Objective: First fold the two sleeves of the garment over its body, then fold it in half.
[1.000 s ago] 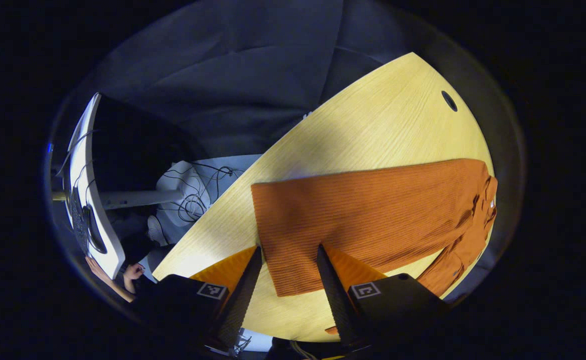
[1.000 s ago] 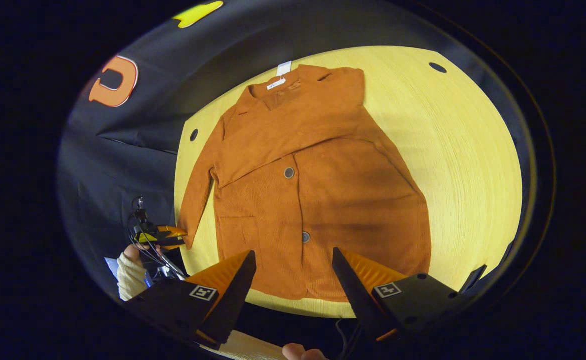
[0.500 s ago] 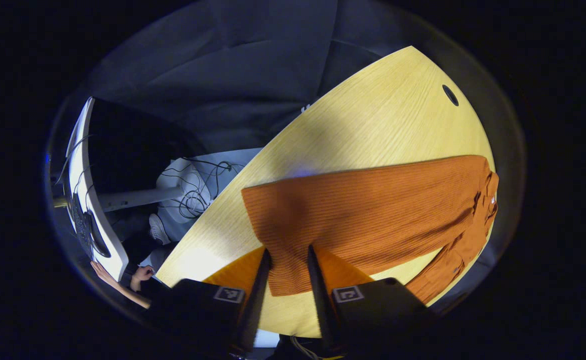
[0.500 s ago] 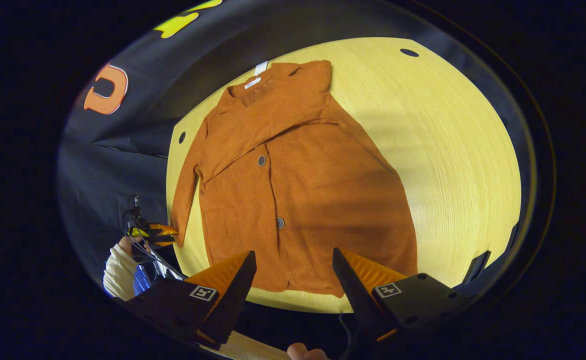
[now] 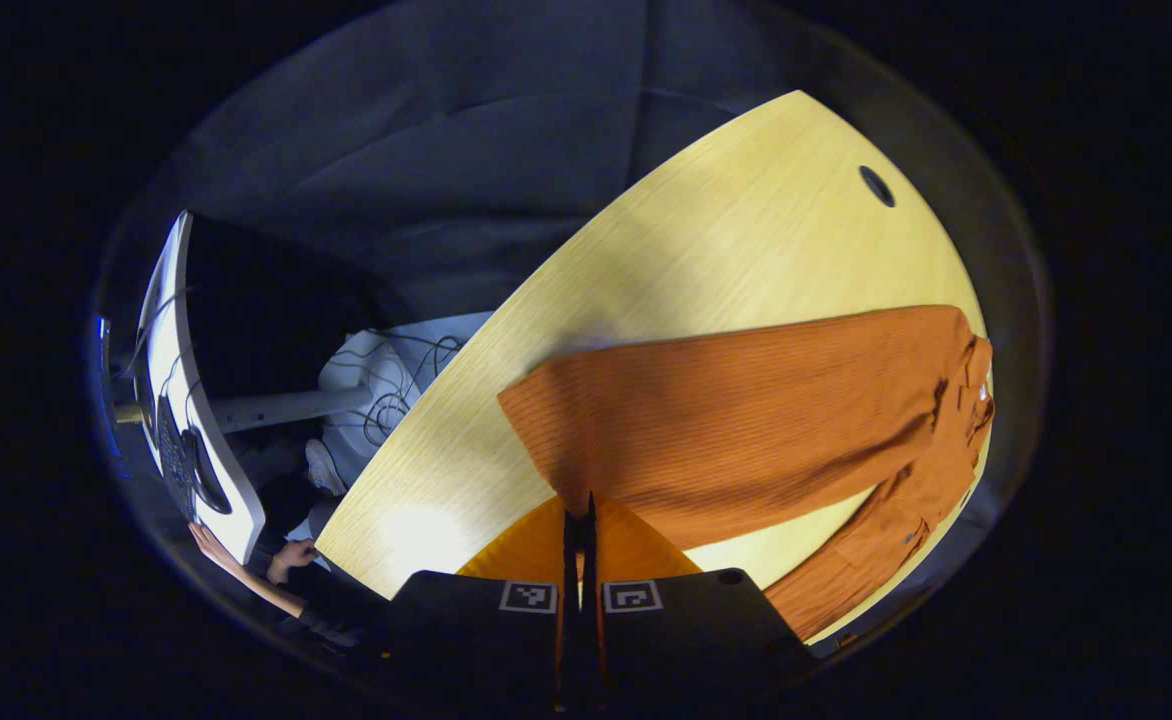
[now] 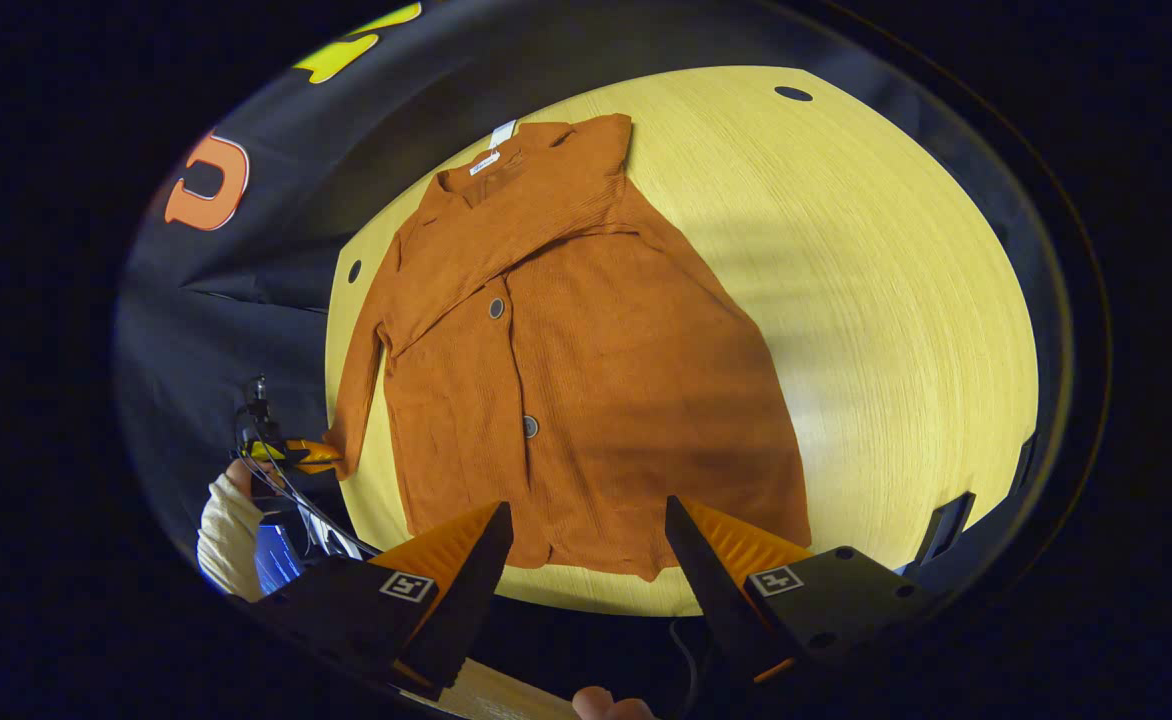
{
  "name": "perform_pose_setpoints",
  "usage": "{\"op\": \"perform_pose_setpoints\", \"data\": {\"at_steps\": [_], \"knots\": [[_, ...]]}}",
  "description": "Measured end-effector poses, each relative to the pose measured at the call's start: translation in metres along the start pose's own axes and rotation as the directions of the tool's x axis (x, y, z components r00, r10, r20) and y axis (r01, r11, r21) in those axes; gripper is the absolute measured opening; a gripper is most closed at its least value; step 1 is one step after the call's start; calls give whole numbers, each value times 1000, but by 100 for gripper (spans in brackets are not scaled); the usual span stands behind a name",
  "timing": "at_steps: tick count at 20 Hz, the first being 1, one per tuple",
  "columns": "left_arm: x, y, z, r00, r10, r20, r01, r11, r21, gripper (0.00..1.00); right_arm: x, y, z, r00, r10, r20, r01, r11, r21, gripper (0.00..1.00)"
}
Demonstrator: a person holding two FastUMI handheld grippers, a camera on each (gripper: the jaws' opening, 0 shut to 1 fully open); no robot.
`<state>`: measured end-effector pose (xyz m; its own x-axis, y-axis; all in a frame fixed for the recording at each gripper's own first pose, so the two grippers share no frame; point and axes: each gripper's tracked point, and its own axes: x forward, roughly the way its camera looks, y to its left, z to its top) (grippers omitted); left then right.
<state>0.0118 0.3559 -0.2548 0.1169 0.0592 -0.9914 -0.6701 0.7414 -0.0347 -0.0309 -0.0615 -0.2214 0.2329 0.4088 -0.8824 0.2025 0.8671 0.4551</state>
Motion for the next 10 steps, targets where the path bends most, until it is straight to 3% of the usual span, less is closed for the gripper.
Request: {"op": "perform_pose_setpoints", "data": {"at_steps": [2,5,10], "knots": [[-17,-18,10,1000,1,24,-2,999,48,3,0,-2,-1,1000,12,-8,-12,1000,14,97],[-48,-69,21,996,-56,63,47,990,134,3,-1,-6,0,1000,22,-17,-22,1000,4,97],[-101,-155,31,989,-83,125,45,958,285,3,-4,-14,8,999,41,-13,-41,999,2,97]]}}
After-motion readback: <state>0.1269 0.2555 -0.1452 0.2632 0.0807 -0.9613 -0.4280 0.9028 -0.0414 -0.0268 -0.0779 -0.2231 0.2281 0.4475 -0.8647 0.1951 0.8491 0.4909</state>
